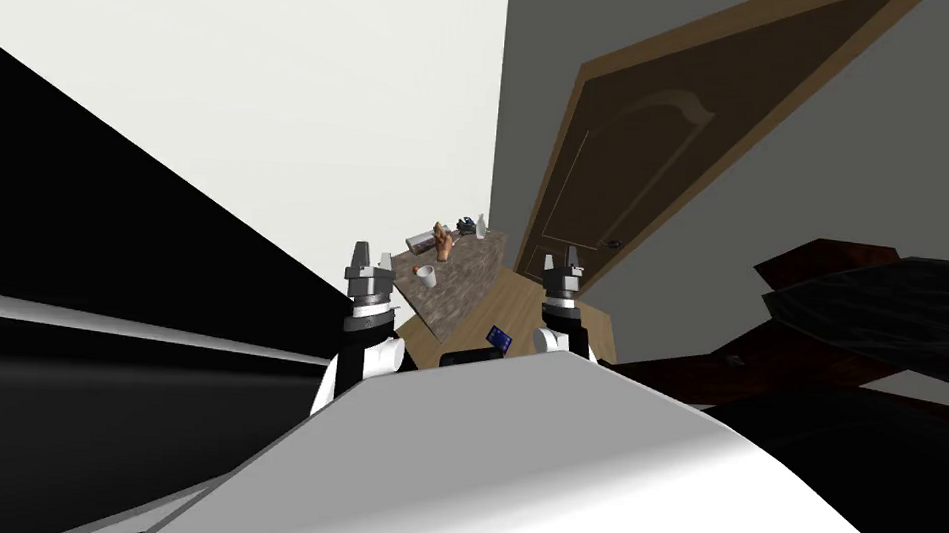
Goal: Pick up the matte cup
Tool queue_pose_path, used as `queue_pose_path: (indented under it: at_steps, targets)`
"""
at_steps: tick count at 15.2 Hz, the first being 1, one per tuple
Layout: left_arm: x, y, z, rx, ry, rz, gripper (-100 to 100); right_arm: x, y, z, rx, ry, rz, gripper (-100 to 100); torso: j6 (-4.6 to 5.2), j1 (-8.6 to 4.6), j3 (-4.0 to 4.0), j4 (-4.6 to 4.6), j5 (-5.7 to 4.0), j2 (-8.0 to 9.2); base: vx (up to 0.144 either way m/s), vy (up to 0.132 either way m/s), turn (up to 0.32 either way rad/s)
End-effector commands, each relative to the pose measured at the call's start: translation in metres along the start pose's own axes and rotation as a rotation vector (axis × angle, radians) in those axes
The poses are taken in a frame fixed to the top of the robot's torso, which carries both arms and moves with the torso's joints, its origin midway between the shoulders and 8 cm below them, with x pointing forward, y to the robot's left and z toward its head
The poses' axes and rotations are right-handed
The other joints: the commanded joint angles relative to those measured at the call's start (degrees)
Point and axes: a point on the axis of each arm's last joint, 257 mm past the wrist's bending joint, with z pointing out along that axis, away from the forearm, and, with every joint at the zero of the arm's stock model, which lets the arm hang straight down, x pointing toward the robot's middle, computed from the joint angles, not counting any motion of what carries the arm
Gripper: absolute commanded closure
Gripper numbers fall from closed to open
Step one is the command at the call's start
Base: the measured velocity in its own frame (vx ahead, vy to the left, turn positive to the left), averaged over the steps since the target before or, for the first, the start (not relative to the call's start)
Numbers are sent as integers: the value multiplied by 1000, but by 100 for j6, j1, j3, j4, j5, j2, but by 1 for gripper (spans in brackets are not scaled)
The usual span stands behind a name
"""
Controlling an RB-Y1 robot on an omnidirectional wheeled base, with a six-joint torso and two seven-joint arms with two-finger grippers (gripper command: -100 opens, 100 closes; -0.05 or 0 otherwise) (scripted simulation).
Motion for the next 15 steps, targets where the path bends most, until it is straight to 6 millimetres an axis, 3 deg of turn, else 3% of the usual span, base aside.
queue_pose_path:
  at_steps: [1, 4, 5, 7, 10, 11, 14, 15]
  targets:
    - [1, 9, -7, -26, 25, 8, -100, 0, 0, 0, 0, 0, 0, 0, 0, 0, 0, 0, 0, 0, 7, -15, -48]
    - [0, 44, -36, -125, 73, 14, -100, 0, 0, 0, 0, 0, 0, 0, 1, -17, -5, -2, -3, -9, 42, -62, -129]
    - [0, 44, -36, -126, 76, 15, -100, 0, 0, 0, 0, 0, 0, 0, 1, -27, -9, -4, -5, -16, 57, -77, -81]
    - [-5, 73, -65, -217, 105, 11, -100, 0, 0, 0, 0, 0, 0, 0, 1, -32, -13, -5, -6, -22, 72, -92, -163]
    - [-10, 91, -89, -286, 115, 9, -100, 0, 0, 0, 0, 0, 0, 0, 1, -39, -21, -8, -8, -37, 98, -89, -121]
    - [-14, 105, -107, -335, 126, 2, -100, 0, 0, 0, 0, 0, 0, 0, 0, -38, -22, -9, -9, -38, 105, -90, -110]
    - [-23, 122, -139, -420, 127, -3, -100, 0, 0, 0, 0, 0, 0, 0, 1, -40, -22, -9, -8, -37, 92, -86, -134]
    - [-29, 135, -159, -470, 134, -13, -100, 0, 0, 0, 0, 0, 0, 0, 0, -36, -21, -9, -8, -35, 102, -87, -178]
